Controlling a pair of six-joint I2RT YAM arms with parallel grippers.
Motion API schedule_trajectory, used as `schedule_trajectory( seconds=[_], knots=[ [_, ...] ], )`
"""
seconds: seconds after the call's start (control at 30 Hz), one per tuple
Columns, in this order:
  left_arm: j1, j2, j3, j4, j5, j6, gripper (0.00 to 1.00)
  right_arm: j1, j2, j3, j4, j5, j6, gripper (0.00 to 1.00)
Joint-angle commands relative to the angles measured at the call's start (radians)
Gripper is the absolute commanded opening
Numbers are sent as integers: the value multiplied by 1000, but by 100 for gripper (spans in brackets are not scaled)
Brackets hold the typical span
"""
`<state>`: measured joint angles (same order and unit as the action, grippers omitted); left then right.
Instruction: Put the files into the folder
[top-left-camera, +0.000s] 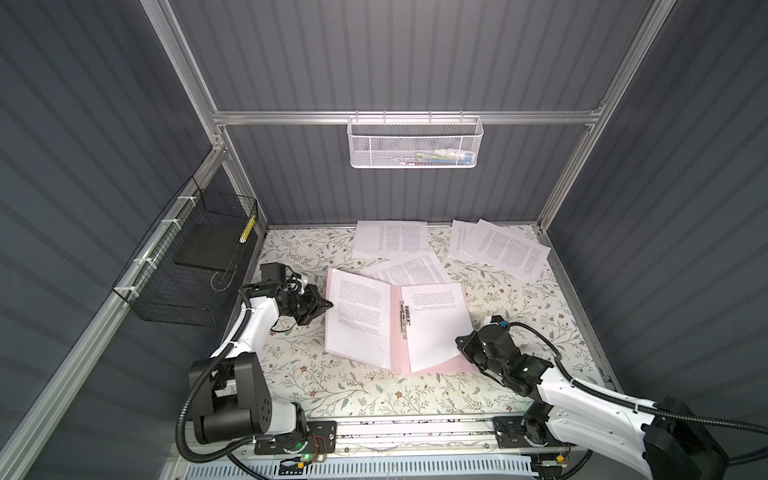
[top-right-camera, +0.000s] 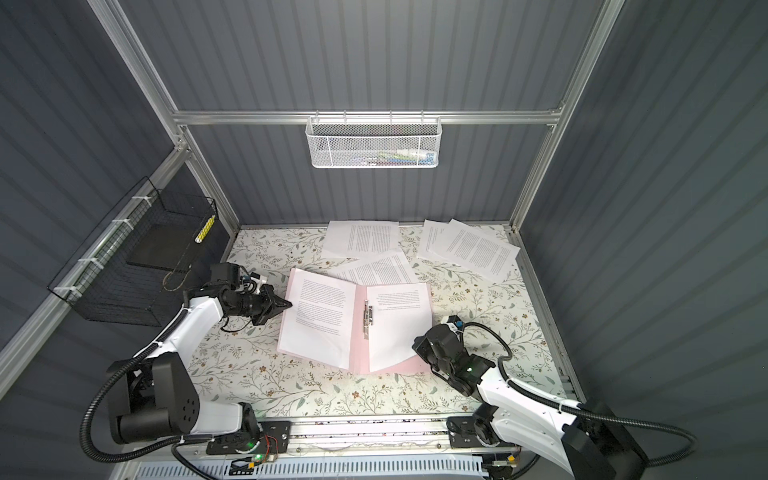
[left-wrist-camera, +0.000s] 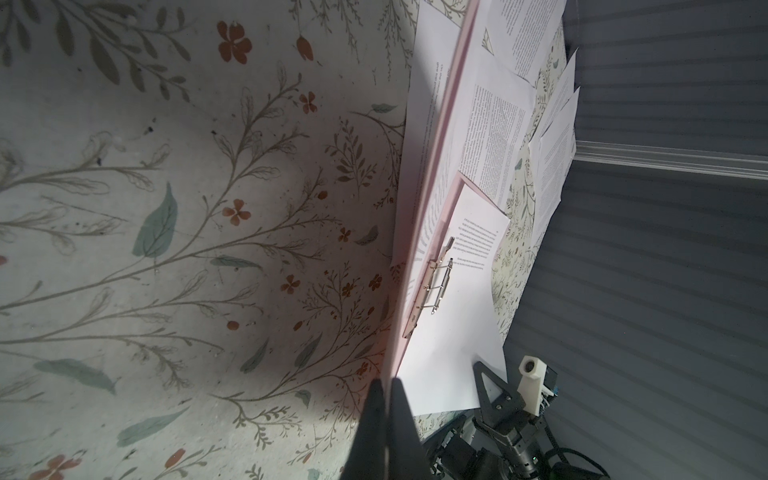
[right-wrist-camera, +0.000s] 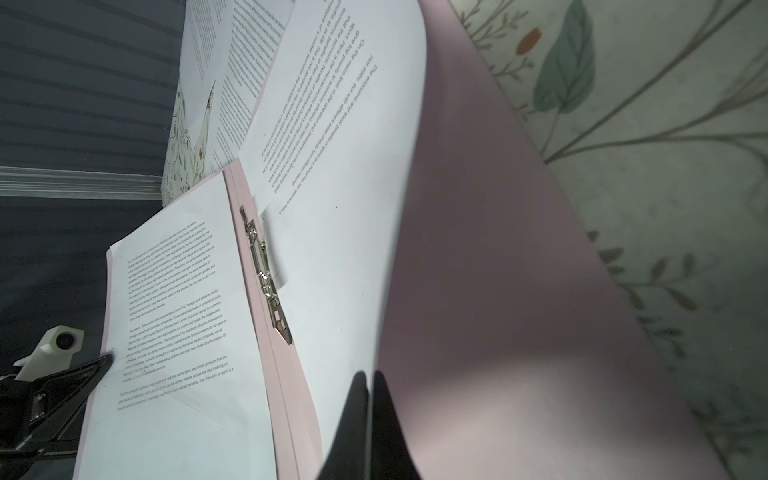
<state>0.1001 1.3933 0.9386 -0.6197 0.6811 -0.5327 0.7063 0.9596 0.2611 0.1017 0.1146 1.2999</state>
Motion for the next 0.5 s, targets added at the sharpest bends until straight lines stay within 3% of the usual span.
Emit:
schedule_trajectory(
  seconds=[0.0, 0.47],
  knots=[
    [4, -20, -21, -14, 28, -19, 0, 10, 10, -13, 34, 38, -7, 0],
    [3, -29, -25, -15, 29, -16, 0, 25, 18, -21, 38, 50, 2, 1]
  ],
)
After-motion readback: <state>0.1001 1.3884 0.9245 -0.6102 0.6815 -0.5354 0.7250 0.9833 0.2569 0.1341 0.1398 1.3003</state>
